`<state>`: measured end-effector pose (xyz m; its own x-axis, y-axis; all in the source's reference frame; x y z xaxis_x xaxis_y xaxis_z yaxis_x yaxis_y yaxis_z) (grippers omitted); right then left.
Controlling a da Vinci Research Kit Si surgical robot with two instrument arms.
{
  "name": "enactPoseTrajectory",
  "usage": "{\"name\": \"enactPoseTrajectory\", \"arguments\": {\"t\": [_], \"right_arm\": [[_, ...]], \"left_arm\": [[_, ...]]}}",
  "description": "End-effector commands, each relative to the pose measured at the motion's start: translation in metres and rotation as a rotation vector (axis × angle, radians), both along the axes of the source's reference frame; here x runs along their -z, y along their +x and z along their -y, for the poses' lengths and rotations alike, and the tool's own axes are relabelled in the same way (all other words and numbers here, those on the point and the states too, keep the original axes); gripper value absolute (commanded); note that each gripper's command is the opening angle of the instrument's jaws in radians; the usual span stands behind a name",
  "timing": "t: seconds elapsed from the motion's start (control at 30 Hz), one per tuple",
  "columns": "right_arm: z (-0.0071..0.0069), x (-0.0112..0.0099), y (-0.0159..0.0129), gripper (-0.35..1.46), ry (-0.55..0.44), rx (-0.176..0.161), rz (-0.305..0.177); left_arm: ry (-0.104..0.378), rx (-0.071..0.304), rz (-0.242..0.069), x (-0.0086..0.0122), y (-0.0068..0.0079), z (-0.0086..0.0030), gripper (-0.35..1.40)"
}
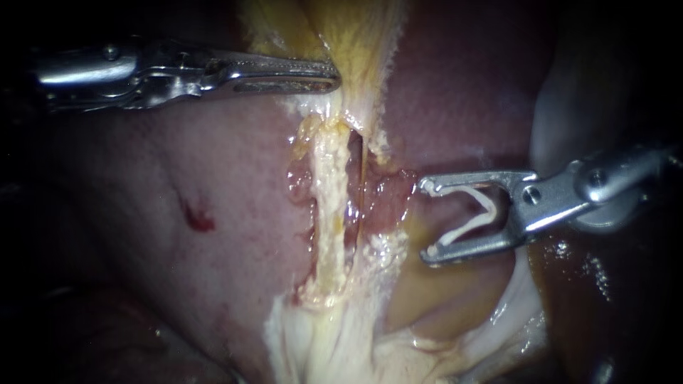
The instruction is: Grabbing gallbladder
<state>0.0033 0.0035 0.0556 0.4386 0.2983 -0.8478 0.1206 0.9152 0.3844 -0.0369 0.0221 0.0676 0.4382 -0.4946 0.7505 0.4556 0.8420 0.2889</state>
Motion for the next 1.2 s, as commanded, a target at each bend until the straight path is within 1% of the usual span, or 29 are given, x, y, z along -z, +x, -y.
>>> {"name": "enactPoseTrajectory", "arguments": {"t": [0.03, 0.27, 0.33, 0.37, 0.4, 0.43, 0.53, 0.73, 0.93, 1.03, 1.13, 1.2], "right_arm": [[0.0000, 0.0000, 0.0000, 0.46, 0.000, 0.000, 0.000], [0.0000, 0.0000, 0.0000, 0.46, 0.000, 0.000, 0.000], [0.0000, 0.0000, 0.0000, 0.46, 0.000, 0.000, 0.000], [0.0000, 0.0000, 0.0000, 0.46, 0.000, 0.000, 0.000], [0.0000, 0.0000, 0.0000, 0.46, 0.000, 0.000, 0.000], [0.0000, 0.0000, 0.0000, 0.46, 0.000, 0.000, 0.000], [0.0000, 0.0000, 0.0000, 0.46, 0.000, 0.000, 0.000], [0.0000, 0.0000, -0.0001, 0.46, 0.000, 0.000, 0.000], [0.0000, 0.0000, -0.0001, 0.46, 0.000, 0.000, 0.000], [0.0000, 0.0000, -0.0001, 0.46, 0.000, 0.000, 0.000], [0.0000, 0.0000, -0.0001, 0.46, 0.000, 0.000, 0.000], [0.0000, 0.0000, -0.0001, 0.46, 0.000, 0.001, 0.000]], "left_arm": [[0.000, 0.001, 0.000, 0.0000, 0.0000, 0.0001, -0.35], [0.000, 0.002, 0.000, 0.0001, -0.0001, 0.0001, -0.35], [0.000, 0.002, -0.001, 0.0003, -0.0002, 0.0002, -0.10], [0.000, 0.003, -0.001, 0.0003, -0.0002, 0.0003, -0.03], [0.000, 0.003, -0.001, 0.0004, -0.0002, 0.0004, 0.10], [-0.001, 0.006, -0.004, 0.0005, -0.0003, 0.0005, 0.31], [0.003, 0.001, 0.002, 0.0011, -0.0005, 0.0010, 0.46], [0.012, -0.013, 0.012, 0.0023, -0.0006, 0.0022, 0.57], [0.016, -0.027, 0.023, 0.0038, 0.0001, 0.0037, 0.61], [0.015, -0.032, 0.025, 0.0047, 0.0008, 0.0048, 0.61], [0.013, -0.039, 0.028, 0.0053, 0.0017, 0.0063, 0.61], [0.003, -0.045, 0.031, 0.0054, 0.0022, 0.0076, 0.61]]}}
